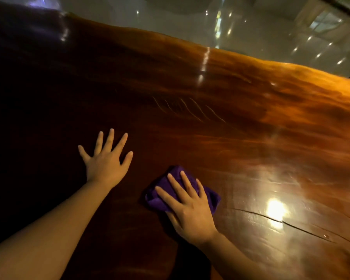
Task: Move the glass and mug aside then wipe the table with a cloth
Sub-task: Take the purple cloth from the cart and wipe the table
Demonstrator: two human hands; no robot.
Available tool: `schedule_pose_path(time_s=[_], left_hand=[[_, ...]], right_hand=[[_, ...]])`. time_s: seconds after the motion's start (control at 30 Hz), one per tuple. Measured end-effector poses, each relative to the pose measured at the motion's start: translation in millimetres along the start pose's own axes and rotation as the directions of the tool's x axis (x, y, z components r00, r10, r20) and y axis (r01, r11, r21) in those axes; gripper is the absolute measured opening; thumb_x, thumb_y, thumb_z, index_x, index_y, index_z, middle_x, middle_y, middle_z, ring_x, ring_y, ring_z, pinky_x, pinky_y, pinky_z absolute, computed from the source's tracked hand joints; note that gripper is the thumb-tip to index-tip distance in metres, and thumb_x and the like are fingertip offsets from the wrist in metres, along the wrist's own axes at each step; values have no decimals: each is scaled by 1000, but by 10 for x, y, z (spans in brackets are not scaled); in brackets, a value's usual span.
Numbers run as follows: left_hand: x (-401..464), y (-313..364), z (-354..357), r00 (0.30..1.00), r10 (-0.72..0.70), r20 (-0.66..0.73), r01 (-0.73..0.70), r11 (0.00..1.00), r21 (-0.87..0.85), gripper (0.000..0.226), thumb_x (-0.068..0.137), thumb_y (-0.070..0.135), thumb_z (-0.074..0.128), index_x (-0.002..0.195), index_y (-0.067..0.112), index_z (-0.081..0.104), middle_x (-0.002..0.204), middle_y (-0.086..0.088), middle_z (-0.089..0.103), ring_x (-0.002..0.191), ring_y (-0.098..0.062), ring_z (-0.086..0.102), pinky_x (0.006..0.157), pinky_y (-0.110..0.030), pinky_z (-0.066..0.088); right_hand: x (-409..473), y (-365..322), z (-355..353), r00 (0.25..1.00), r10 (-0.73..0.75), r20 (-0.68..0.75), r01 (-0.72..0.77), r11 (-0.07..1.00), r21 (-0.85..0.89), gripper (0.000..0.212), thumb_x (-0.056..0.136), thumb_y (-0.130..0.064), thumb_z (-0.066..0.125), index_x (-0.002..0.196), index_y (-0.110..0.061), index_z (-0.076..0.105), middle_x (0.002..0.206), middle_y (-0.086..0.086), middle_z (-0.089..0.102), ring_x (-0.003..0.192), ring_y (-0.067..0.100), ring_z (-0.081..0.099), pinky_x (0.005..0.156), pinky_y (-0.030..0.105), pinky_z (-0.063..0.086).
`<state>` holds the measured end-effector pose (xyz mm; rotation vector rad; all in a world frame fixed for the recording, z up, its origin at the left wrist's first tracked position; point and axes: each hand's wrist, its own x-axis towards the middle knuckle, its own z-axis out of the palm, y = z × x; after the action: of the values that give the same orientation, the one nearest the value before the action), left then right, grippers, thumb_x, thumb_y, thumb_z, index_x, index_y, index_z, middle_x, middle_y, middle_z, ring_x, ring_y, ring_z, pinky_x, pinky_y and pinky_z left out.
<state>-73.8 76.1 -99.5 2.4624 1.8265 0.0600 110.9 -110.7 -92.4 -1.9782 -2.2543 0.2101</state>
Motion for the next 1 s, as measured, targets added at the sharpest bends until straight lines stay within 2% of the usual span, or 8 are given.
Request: schedule_pose_path(time_s=[0.2,0.3,0.43,0.53,0.6,0.7,0.8,1.0], left_hand=[[-360,-48,-100,990,86,109,-83,996,-34,57,89,55,23,141,39,3,156,1,0,140,-22,-9,107,-64,1],[-630,37,-296,978,62,200,-28,986,-165,57,91,52,25,142,35,5,156,0,-2,140,-21,-7,111,-58,3],[-1411,394,-457,919,380,-104,-387,820,-421,61,86,48,35,142,28,20,153,-10,18,140,-26,12,108,-47,21],[-2005,737,-359,818,569,77,-498,769,-401,64,85,50,36,140,43,4,155,6,5,140,-12,-6,109,-46,16],[-2169,856,-252,823,542,167,-465,814,-349,60,90,37,42,140,42,9,155,10,5,139,-9,-7,112,-45,14],[-2195,894,-245,874,481,74,-422,824,-378,55,89,15,52,137,32,33,149,8,31,137,-9,18,109,-29,23],[-2263,828,-336,893,447,59,-374,807,-456,44,86,12,57,128,24,50,136,5,50,129,-6,35,103,-15,23],[-2658,585,-706,941,337,33,-287,845,-451,38,85,17,59,122,23,55,128,5,58,121,-6,45,99,-13,27]], right_hand=[[-852,-389,-28,996,8,94,-21,990,137,58,92,-60,29,144,-44,10,159,-6,6,145,22,-4,109,57,-2],[-955,-409,-199,999,33,25,-38,971,234,58,94,-51,30,146,-37,10,159,-2,3,145,18,-3,111,53,-7],[-1128,-373,-307,985,146,-92,-127,974,190,60,91,-30,48,146,-27,23,155,7,19,144,24,12,117,45,10],[-1284,-412,-277,979,201,-29,-193,964,186,67,85,-26,65,143,-21,31,150,10,30,139,29,28,110,49,33],[-1353,-450,-255,972,235,15,-233,948,215,65,87,-24,63,143,-20,29,150,7,30,139,26,29,111,42,32],[-1391,-513,-270,964,266,-27,-251,935,250,56,88,-18,63,138,-20,40,145,6,42,135,20,37,107,32,33],[-1435,-607,-328,960,278,-11,-262,918,297,47,88,-15,61,133,-18,48,139,3,50,131,17,44,106,28,34],[-1498,-894,-602,974,217,-71,-177,915,363,47,79,-5,70,123,-16,59,124,3,64,114,16,60,97,28,46]])
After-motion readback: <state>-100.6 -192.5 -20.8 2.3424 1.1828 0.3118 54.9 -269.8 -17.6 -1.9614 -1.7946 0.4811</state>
